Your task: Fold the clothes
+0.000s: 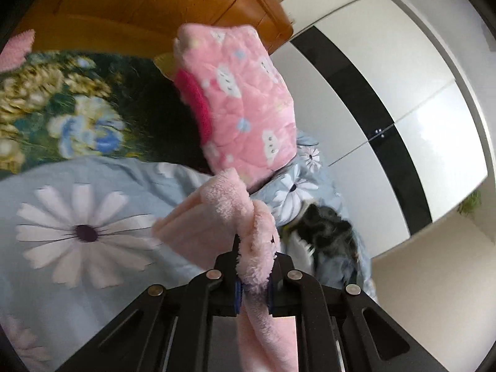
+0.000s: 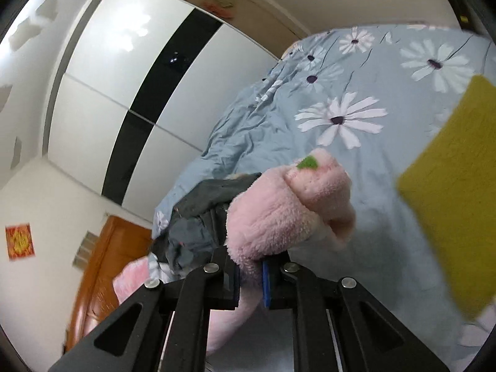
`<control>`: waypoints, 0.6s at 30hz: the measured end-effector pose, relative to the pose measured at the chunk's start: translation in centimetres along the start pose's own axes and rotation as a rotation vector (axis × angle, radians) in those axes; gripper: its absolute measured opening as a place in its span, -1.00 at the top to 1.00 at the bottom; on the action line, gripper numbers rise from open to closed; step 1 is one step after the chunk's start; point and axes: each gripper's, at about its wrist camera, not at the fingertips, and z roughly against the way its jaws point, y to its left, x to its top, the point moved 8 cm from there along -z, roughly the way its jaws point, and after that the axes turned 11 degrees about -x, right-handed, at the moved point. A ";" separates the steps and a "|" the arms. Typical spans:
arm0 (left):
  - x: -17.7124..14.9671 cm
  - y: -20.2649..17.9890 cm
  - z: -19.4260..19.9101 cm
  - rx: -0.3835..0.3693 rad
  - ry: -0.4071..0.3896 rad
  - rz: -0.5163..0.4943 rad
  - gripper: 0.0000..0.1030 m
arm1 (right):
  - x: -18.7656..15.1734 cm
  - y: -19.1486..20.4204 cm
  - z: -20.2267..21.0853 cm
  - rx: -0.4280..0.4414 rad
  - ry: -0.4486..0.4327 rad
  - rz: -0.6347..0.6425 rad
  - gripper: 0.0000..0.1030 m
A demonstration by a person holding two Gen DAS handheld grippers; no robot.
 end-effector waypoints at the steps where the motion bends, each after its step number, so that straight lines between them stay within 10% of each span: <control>1: -1.2 1.7 1.0 0.032 0.018 -0.002 0.78 | -1.1 -1.8 0.1 -0.034 0.023 -0.003 0.79; 7: -8.8 13.9 4.2 0.246 0.129 0.186 0.77 | -8.5 -13.3 -3.2 -0.258 0.233 -0.175 0.79; 18: -12.3 18.2 5.7 0.280 0.199 0.298 0.67 | -9.4 -11.9 -3.3 -0.411 0.272 -0.017 0.65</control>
